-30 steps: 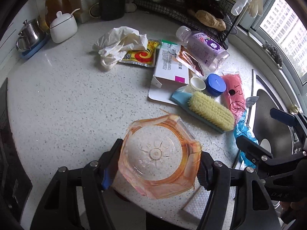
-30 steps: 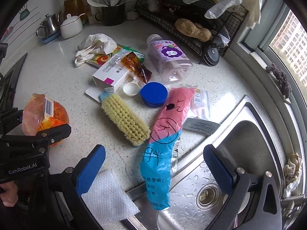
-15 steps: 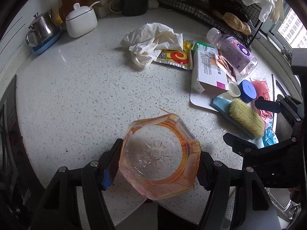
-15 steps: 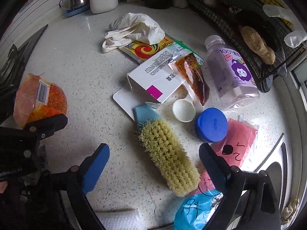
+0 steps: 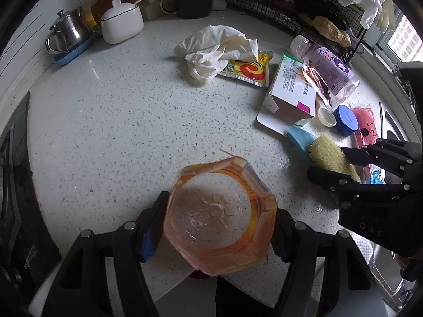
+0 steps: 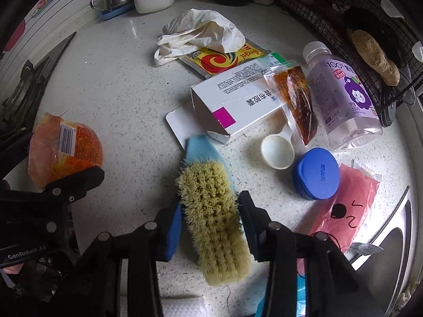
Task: Collect trash
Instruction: 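Grasp the yellow scrub brush with the right tool while the left tool holds the cup, then carry the orange cup down to the red bin with the left tool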
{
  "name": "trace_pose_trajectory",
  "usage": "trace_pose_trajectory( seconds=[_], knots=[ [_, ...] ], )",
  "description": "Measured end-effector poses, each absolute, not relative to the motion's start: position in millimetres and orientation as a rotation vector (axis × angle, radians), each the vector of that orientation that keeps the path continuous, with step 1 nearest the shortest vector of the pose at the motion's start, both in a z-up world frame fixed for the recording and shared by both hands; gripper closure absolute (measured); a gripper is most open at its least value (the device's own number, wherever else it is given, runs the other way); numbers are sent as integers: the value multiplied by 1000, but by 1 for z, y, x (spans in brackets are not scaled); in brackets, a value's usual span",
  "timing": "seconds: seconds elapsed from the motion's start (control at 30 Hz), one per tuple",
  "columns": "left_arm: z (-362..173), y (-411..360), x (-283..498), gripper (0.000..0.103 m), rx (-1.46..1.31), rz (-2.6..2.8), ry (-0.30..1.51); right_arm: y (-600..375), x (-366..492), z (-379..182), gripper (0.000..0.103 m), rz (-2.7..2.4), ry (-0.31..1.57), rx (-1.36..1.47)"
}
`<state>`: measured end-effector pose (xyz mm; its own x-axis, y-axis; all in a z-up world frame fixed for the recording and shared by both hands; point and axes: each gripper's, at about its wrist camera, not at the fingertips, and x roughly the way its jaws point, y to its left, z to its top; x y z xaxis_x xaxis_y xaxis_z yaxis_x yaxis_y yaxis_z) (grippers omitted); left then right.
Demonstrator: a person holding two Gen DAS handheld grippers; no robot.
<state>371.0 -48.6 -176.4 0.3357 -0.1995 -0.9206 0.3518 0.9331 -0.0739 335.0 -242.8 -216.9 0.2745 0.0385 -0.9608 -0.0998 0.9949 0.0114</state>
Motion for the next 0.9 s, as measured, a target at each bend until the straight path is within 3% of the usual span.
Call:
trace_pose_trajectory(
  seconds=[0.53, 0.9],
  knots=[
    [-114, -2, 231, 38, 67, -174, 1038, -201, 202, -129, 66, 244, 1092, -80],
    [-107, 52, 142, 38, 13, -64, 1029, -146, 139, -126, 66, 372, 1076, -85]
  ],
)
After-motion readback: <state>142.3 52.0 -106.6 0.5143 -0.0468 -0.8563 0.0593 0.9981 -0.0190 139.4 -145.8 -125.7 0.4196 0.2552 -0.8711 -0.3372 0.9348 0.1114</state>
